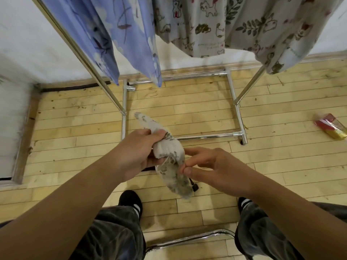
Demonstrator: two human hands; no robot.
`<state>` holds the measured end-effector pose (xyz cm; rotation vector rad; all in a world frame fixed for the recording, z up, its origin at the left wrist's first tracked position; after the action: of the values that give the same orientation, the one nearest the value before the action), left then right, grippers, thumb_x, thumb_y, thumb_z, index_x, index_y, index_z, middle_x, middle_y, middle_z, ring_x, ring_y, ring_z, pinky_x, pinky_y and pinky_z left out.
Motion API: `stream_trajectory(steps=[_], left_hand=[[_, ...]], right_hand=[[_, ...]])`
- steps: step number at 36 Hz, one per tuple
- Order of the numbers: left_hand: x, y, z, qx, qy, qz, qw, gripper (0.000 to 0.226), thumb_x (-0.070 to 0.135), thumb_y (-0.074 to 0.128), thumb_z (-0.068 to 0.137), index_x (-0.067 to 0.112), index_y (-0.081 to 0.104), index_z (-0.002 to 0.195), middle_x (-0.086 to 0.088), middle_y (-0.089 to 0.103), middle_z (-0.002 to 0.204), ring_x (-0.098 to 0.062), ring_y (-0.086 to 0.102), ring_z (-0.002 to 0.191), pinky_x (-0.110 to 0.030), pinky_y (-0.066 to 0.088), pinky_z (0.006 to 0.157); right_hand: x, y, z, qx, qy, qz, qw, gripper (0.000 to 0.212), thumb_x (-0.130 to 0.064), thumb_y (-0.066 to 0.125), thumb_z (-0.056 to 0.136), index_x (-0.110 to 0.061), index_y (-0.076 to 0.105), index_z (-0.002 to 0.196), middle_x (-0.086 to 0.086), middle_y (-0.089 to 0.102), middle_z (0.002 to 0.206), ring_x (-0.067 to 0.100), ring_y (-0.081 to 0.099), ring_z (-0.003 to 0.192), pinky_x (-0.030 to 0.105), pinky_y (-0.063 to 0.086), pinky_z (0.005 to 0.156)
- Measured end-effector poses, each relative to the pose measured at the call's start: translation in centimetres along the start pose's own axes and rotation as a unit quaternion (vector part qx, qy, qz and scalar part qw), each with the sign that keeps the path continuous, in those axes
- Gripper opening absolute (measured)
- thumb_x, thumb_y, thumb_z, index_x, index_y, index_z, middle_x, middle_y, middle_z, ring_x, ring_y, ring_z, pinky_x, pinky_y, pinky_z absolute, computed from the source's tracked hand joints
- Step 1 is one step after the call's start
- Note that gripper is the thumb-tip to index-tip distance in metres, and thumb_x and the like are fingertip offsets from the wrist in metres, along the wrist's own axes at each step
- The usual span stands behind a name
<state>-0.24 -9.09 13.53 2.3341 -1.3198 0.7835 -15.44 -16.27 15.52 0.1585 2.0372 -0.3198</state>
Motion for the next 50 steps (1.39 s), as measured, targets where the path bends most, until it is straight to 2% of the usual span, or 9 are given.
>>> stream_trajectory(steps=[8,11,17,25,30,35,39,44,50], left_hand=[[0.6,1.7,-0.7,-0.100,0.007,-0.077,0.992,0.032,0.027,0.049,0.107,0.006,0.065,0.125,-0.016,0.076,0.109,-0.023,0.072,0.087,-0.030,0.061,0.071],[1.4,2.4,-1.0,-0.140,0.044,-0.013,0.989,0.036,0.029,0.048,0.104,0.014,0.064,0.134,-0.013,0.071,0.127,-0.027,0.066,0.112,-0.043,0.050,0.096],[1.5,3.5,-1.4,-0.175,0.087,0.118,0.974,0.035,0.017,0.061,0.099,0.028,0.065,0.132,0.008,0.071,0.128,-0.015,0.062,0.124,-0.048,0.046,0.111],[1.4,2.4,-0.7,-0.109,0.094,0.183,0.973,0.022,0.041,0.064,0.098,0.027,0.076,0.109,0.008,0.076,0.113,-0.012,0.069,0.112,-0.049,0.047,0.109],[2.4,1.3,-0.5,-0.065,0.097,0.055,0.992,0.021,0.032,0.057,0.103,0.018,0.073,0.102,-0.003,0.078,0.111,-0.019,0.071,0.098,-0.041,0.053,0.092],[3.4,1.3,-0.6,-0.083,0.139,-0.048,0.986,0.038,0.029,0.057,0.103,0.037,0.056,0.140,0.006,0.069,0.133,-0.018,0.068,0.119,-0.043,0.052,0.099],[3.4,1.4,-0.4,-0.070,0.160,0.032,0.984,0.073,0.028,0.069,0.093,0.047,0.034,0.154,0.022,0.058,0.142,-0.009,0.063,0.124,-0.041,0.054,0.101],[1.2,2.3,-0.1,-0.076,0.105,0.247,0.960,0.034,0.046,0.069,0.092,0.043,0.057,0.124,0.017,0.067,0.118,-0.004,0.068,0.105,-0.036,0.059,0.092],[0.1,3.6,-0.5,-0.125,0.124,0.329,0.928,0.046,0.058,0.073,0.085,0.041,0.054,0.123,0.016,0.066,0.113,0.004,0.067,0.095,-0.028,0.061,0.085]], right_hand=[[0.1,-1.5,-0.4,0.063,0.006,0.042,0.997,0.017,-0.022,0.064,0.100,-0.025,0.080,0.104,-0.012,0.078,0.105,0.005,0.071,0.105,0.029,0.059,0.086],[0.3,-2.4,-0.5,0.095,0.016,0.085,0.992,0.018,-0.023,0.062,0.100,-0.022,0.080,0.102,-0.007,0.078,0.107,0.009,0.072,0.106,0.034,0.059,0.092],[0.6,-2.7,-0.4,0.108,0.026,0.198,0.974,0.020,-0.025,0.060,0.099,-0.015,0.077,0.098,0.007,0.077,0.105,0.024,0.073,0.105,0.046,0.057,0.101],[1.0,-2.5,-0.1,0.096,0.036,0.227,0.968,0.021,-0.017,0.056,0.104,-0.007,0.074,0.100,0.014,0.076,0.106,0.029,0.073,0.105,0.050,0.060,0.094],[1.6,-2.8,-0.2,0.119,0.070,0.175,0.975,0.024,-0.018,0.056,0.105,-0.011,0.077,0.096,0.006,0.077,0.103,0.023,0.073,0.102,0.051,0.059,0.096],[1.7,-2.9,-0.3,0.123,0.088,0.174,0.973,0.029,-0.023,0.053,0.106,-0.019,0.077,0.091,0.004,0.077,0.102,0.026,0.073,0.102,0.057,0.056,0.098],[1.8,-2.9,-0.3,0.124,0.092,0.186,0.970,0.031,-0.023,0.050,0.107,-0.019,0.075,0.091,0.010,0.076,0.103,0.030,0.073,0.103,0.058,0.057,0.096],[1.9,-2.5,-0.1,0.110,0.090,0.252,0.957,0.030,-0.023,0.048,0.108,-0.020,0.072,0.090,0.007,0.075,0.101,0.029,0.071,0.096,0.045,0.059,0.082],[1.8,-2.1,0.0,0.086,0.085,0.292,0.949,0.025,-0.021,0.050,0.107,-0.013,0.071,0.097,0.012,0.075,0.110,0.030,0.073,0.101,0.039,0.058,0.079]])
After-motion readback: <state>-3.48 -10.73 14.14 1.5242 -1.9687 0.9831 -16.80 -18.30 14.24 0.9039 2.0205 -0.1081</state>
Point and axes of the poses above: each hand's wrist, its own z-axis towards the middle knuckle, its own y-axis out of the palm, x = y × z, the point moved 9 cm from there along z, towards the middle knuckle
